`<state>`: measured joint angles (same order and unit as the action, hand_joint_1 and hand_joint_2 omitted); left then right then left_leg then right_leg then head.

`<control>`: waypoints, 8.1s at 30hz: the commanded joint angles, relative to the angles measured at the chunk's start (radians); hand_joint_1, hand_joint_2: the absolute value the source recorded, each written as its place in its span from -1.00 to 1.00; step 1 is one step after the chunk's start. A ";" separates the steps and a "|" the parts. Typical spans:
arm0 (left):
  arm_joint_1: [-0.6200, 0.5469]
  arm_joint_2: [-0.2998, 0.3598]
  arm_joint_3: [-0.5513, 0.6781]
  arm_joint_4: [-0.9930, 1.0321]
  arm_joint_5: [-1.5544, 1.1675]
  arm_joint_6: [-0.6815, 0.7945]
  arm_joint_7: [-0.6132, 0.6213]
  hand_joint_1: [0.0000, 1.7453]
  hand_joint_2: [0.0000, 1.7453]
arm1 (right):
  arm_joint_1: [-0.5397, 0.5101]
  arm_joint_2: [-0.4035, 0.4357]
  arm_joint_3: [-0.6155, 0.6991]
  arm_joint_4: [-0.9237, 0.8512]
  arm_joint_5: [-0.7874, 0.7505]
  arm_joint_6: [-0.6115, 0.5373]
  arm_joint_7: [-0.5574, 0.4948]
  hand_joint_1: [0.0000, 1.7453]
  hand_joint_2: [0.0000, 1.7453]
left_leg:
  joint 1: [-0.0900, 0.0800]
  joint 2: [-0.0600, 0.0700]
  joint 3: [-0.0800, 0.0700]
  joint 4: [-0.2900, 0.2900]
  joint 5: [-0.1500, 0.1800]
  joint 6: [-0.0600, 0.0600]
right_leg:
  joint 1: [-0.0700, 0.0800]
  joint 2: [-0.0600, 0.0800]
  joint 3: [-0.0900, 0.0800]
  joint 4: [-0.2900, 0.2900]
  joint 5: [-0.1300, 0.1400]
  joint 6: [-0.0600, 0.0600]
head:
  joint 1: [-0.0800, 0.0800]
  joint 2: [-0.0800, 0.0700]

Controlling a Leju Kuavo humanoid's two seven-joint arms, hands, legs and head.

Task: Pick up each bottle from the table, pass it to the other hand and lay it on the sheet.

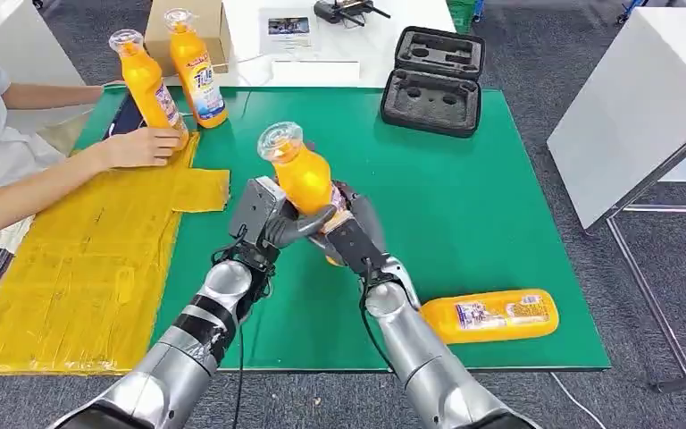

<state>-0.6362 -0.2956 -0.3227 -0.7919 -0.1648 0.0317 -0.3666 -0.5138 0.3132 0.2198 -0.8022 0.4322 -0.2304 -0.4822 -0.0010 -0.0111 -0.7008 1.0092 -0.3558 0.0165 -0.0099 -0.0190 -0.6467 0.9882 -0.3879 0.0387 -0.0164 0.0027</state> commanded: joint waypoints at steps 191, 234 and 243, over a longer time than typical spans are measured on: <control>0.204 0.138 0.266 -0.235 -0.070 -0.067 -0.153 -1.00 1.00 | 0.510 -0.821 -0.058 -0.631 0.447 0.270 0.026 -1.00 1.00 | 0.000 -0.003 0.015 -0.001 -0.012 -0.001 | 0.000 0.001 0.017 -0.003 -0.010 0.001 | 0.000 0.000; 0.189 0.139 0.229 -0.179 -0.036 -0.071 -0.149 -1.00 1.00 | 0.201 -0.632 0.136 -0.054 0.632 0.080 0.200 1.00 1.00 | 0.001 0.003 0.039 -0.002 -0.016 0.004 | 0.001 0.005 0.041 -0.008 -0.015 0.002 | 0.000 0.000; 0.204 0.114 0.183 -0.165 -0.060 -0.064 -0.124 -1.00 1.00 | 0.210 -0.346 -0.057 -0.273 0.395 -0.092 0.180 1.00 1.00 | 0.000 0.009 0.039 -0.001 -0.020 0.000 | 0.001 0.010 0.038 -0.004 -0.012 0.001 | 0.000 0.000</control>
<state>-0.4072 -0.1755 -0.0855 -1.0395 -0.2106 -0.0374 -0.5043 -0.2990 -0.2761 0.3002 -0.9530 0.9551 -0.2587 -0.2827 -0.0010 -0.0073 -0.6672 1.0090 -0.3731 0.0185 -0.0096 -0.0144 -0.6126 0.9850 -0.3998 0.0411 -0.0164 0.0027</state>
